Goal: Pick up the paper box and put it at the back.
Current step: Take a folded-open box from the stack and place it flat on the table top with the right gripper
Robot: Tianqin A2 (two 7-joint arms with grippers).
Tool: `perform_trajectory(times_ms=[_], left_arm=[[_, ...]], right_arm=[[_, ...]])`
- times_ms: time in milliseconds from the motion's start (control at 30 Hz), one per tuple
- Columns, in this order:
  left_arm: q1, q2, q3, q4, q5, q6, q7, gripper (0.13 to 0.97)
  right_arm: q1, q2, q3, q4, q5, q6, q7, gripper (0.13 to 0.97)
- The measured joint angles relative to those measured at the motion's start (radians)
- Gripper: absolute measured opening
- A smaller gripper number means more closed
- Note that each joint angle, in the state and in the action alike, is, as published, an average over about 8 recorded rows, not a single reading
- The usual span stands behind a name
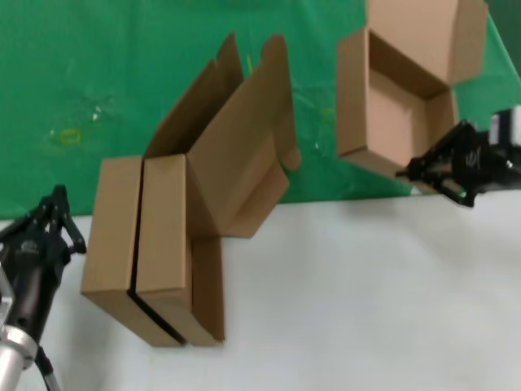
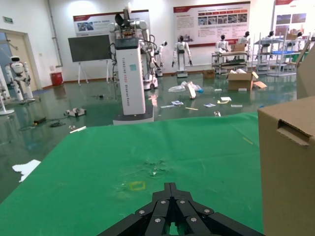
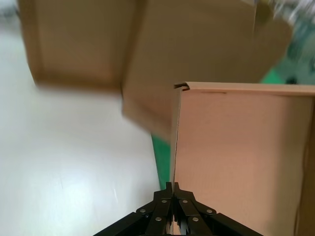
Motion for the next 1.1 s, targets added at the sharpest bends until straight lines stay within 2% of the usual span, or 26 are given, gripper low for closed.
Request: perform_trajectory(times_ms=[200,300,400,533,700,1100], left_arm=[[0.000,0.000,0.000,0.000,0.000,0.000,0.000,0.144],[0.000,0.000,0.000,0.000,0.000,0.000,0.000,0.144],[0.000,0.000,0.000,0.000,0.000,0.000,0.000,0.144],[0.000,0.000,0.000,0.000,0.000,0.000,0.000,0.144],[0.000,0.000,0.000,0.000,0.000,0.000,0.000,0.144],[0.000,0.000,0.000,0.000,0.000,0.000,0.000,0.144]], right_arm=[[0.231,-0.031,-0.268,-0.022,-0.271,0.007,0.204,0.148],[0.332,-0.084,-0.386,-0.083,-0.410,-0.010,0.277,0.148],[0.401,-0.153,-0.460,-0.165,-0.532,-0.022,0.328,0.148],[0.451,-0.260,-0.494,-0.296,-0.651,-0.022,0.356,0.148],[0.491,-0.390,-0.501,-0.475,-0.730,0.018,0.325,0.148],[0.562,-0.581,-0.471,-0.849,-0.743,0.157,0.124,0.148]])
